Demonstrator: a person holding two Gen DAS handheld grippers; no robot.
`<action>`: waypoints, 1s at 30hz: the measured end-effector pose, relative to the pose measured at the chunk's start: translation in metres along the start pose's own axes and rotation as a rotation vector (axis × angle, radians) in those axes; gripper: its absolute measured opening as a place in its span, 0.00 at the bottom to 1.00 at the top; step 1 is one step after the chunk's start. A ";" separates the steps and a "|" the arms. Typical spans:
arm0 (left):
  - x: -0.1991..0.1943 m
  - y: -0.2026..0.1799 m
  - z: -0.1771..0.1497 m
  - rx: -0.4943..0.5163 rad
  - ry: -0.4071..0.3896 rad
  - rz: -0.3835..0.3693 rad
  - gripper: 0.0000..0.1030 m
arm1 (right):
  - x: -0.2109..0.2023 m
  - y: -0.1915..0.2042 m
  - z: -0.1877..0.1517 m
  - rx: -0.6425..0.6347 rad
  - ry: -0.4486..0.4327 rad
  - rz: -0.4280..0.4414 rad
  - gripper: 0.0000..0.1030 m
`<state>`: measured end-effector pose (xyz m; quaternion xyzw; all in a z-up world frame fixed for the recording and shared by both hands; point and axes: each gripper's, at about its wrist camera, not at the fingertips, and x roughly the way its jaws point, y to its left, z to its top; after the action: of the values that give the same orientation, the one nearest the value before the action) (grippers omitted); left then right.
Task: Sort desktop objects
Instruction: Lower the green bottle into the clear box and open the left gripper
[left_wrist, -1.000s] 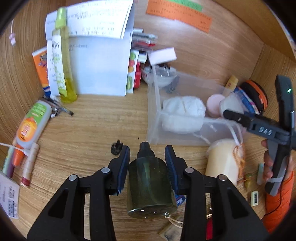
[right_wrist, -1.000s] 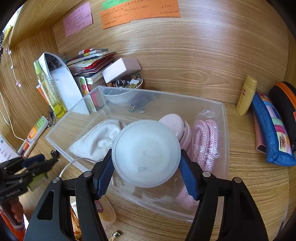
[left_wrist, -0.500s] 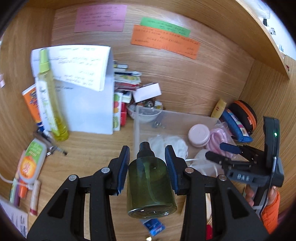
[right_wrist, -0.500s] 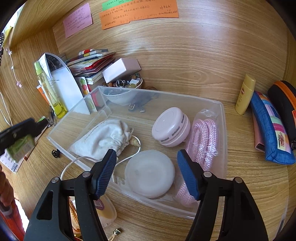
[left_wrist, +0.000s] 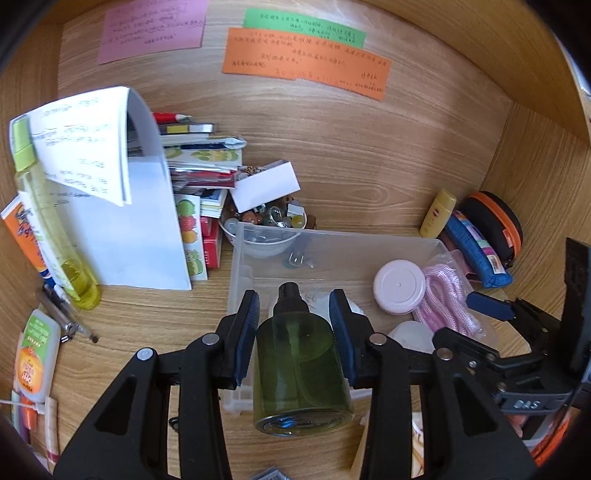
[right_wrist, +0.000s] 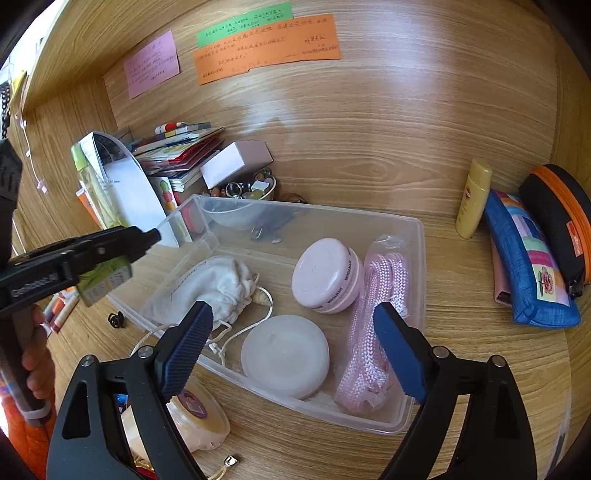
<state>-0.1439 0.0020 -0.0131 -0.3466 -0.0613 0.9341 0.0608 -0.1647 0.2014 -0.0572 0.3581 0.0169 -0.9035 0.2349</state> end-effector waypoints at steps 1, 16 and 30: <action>0.004 -0.001 0.000 0.005 0.007 0.004 0.38 | 0.000 -0.001 0.000 0.003 -0.001 -0.003 0.87; 0.020 -0.011 -0.013 0.074 0.063 0.048 0.53 | -0.007 0.015 -0.003 -0.090 -0.026 -0.088 0.99; -0.020 -0.016 -0.021 0.080 0.017 0.002 0.91 | -0.047 0.030 -0.022 -0.164 -0.073 -0.169 0.99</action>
<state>-0.1135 0.0163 -0.0135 -0.3518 -0.0228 0.9328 0.0742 -0.1079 0.1988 -0.0392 0.3019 0.1121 -0.9281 0.1869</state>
